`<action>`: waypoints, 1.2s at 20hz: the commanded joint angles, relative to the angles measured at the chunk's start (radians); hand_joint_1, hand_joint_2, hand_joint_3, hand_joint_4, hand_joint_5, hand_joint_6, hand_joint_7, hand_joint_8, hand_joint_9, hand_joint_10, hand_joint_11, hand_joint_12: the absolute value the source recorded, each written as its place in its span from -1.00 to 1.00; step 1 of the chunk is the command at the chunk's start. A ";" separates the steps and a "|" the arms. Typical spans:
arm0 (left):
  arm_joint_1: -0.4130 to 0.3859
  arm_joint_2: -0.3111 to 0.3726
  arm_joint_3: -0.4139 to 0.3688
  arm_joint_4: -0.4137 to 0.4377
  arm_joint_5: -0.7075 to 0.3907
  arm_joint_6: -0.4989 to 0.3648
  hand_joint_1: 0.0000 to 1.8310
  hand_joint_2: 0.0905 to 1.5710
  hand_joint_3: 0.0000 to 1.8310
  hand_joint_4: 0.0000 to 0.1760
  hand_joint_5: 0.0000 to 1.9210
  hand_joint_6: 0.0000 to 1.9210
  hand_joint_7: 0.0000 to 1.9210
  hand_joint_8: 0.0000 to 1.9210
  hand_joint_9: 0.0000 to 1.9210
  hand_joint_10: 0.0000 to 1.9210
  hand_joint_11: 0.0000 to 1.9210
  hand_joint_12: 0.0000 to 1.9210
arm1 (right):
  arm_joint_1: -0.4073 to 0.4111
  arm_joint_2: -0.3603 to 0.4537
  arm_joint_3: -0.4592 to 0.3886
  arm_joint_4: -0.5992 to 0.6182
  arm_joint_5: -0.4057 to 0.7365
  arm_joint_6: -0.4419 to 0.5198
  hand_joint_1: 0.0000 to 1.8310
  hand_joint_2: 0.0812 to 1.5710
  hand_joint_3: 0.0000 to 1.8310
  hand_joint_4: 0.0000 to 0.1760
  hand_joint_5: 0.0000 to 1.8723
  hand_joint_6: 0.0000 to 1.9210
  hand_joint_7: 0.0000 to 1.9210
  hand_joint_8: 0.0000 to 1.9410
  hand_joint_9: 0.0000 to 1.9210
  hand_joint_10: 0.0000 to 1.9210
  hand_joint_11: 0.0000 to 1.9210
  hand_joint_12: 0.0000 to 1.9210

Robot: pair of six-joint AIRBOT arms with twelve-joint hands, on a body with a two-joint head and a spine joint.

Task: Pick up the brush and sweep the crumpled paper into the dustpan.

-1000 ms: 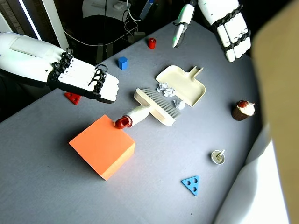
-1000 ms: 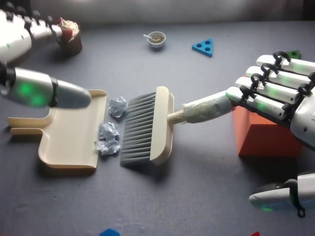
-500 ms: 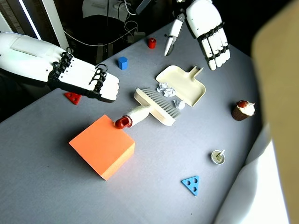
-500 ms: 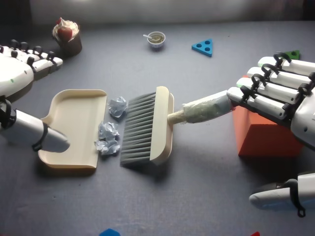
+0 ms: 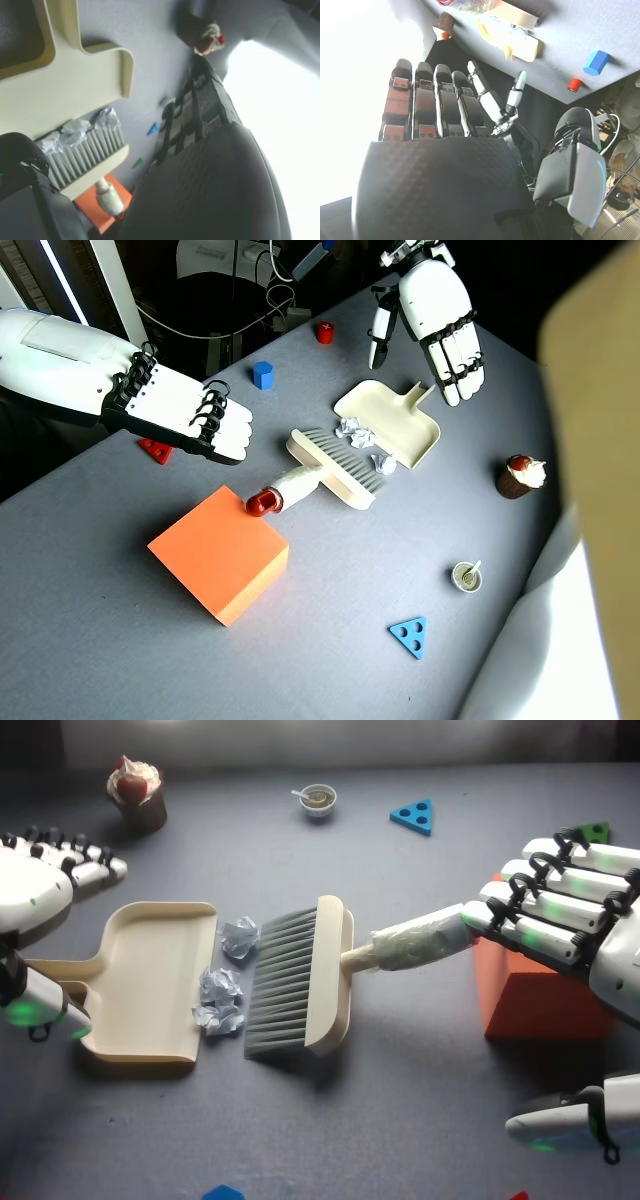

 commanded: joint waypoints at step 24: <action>0.137 -0.099 0.104 -0.016 -0.167 -0.067 -0.11 0.17 -0.99 -0.32 -0.52 -1.00 -0.81 -1.00 -0.87 -1.00 -0.95 -0.68 | 0.008 0.009 -0.006 -0.037 -0.103 -0.001 -1.00 0.10 -1.00 -1.00 -1.00 -1.00 -0.97 -0.99 -0.94 -0.99 -0.93 -0.99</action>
